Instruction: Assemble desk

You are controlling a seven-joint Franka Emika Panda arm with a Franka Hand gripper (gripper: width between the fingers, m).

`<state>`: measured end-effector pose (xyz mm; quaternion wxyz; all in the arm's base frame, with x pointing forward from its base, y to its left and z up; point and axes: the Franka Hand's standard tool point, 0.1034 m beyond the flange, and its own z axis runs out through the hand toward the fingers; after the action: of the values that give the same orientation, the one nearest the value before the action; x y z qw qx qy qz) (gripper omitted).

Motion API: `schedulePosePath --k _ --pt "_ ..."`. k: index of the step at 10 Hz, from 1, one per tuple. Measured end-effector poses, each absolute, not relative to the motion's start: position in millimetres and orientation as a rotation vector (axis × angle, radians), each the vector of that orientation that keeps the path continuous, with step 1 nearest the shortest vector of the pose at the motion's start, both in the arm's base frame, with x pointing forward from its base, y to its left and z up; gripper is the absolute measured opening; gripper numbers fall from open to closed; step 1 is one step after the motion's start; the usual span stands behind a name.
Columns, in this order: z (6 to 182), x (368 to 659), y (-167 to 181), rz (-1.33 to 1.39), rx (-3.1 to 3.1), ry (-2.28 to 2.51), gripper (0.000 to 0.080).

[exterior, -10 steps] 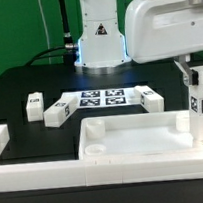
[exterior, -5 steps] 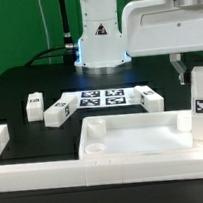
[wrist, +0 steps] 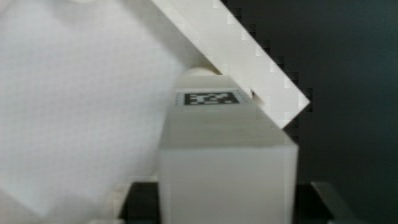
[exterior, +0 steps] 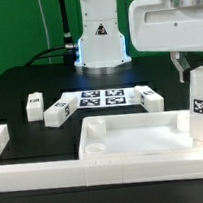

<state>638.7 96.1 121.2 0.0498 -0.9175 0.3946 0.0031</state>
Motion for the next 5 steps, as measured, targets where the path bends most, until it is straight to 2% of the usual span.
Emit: schedulePosePath --k 1,2,3,4,5 --pt "120.4 638.1 96.9 0.011 -2.821 1.157 0.0291" --pt "119.8 637.5 99.6 0.018 -2.858 1.102 0.0482" --pt "120.0 637.9 99.0 0.012 -2.905 0.969 0.0482" --pt "120.3 638.1 99.6 0.006 -2.943 0.841 0.0617" --pt "120.3 637.9 100.5 0.003 -2.968 0.749 0.0640"
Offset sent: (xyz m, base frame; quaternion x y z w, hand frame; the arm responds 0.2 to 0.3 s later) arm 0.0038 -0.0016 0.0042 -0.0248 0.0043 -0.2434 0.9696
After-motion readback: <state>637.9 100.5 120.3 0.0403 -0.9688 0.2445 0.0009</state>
